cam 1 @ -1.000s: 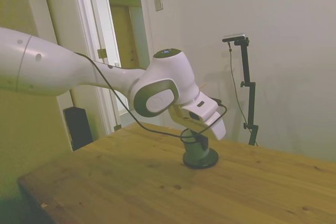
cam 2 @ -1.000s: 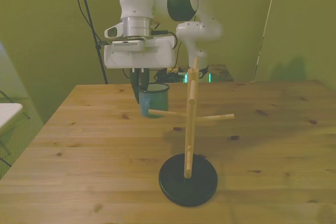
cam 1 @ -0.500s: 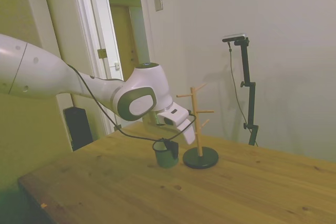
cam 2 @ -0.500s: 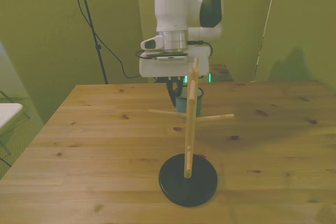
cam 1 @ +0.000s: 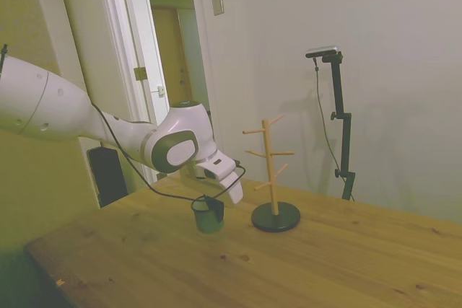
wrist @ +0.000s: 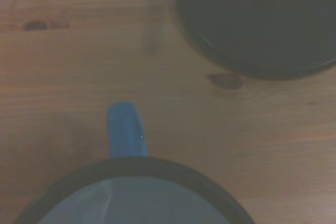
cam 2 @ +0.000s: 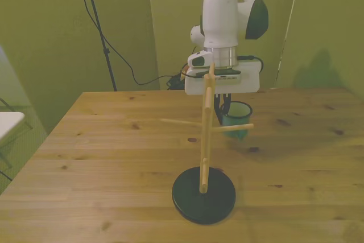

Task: Unload the mug

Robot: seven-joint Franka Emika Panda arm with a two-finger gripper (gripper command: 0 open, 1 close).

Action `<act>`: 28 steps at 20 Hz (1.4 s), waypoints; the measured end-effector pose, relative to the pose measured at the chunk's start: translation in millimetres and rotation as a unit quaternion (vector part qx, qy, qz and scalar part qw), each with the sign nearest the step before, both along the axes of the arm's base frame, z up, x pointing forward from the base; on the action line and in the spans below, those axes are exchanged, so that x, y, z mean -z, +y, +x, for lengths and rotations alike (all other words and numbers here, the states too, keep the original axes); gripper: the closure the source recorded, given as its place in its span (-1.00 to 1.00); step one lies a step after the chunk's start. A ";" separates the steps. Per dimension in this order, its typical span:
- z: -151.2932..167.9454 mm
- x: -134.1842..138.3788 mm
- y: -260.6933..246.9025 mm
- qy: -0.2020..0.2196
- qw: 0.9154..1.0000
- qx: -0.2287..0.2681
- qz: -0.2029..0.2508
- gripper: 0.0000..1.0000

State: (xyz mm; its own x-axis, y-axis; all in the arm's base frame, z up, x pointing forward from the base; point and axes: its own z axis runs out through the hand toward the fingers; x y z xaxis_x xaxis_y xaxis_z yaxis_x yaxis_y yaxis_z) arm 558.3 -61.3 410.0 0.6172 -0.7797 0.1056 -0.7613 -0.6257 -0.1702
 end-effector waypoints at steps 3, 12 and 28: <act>2.5 12.6 3.4 0.011 1.000 0.002 -0.001 1.00; 4.3 25.7 7.6 0.025 0.999 -0.008 -0.023 1.00; 4.9 31.4 8.9 0.031 0.999 -0.012 -0.031 1.00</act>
State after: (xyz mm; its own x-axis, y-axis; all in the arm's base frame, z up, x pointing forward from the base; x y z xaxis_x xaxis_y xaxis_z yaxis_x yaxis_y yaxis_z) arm 563.2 -52.4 378.5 0.6429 -0.7573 0.1144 -0.7534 -0.6522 -0.0837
